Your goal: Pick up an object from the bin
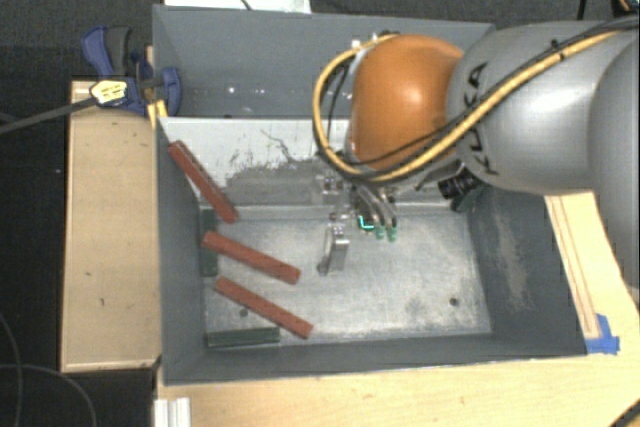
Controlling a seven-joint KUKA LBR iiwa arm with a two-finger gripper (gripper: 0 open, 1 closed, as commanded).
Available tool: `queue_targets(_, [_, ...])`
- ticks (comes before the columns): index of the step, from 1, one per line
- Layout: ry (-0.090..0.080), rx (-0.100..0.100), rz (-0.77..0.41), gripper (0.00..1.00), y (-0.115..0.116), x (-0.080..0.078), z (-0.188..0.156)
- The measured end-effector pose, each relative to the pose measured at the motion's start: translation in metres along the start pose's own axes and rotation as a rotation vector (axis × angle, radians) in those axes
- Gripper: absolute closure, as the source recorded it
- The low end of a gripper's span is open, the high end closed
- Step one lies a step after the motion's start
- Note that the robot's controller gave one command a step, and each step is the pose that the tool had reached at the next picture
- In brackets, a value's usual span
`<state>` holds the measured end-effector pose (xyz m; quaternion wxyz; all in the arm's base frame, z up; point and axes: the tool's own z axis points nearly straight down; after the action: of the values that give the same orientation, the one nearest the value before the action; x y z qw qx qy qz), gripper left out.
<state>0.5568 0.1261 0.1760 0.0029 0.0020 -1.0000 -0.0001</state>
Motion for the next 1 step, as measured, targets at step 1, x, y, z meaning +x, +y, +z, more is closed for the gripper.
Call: queue_targets(1, [-0.001,-0.001,-0.052,0.0,0.0866,0.0124,0.1061])
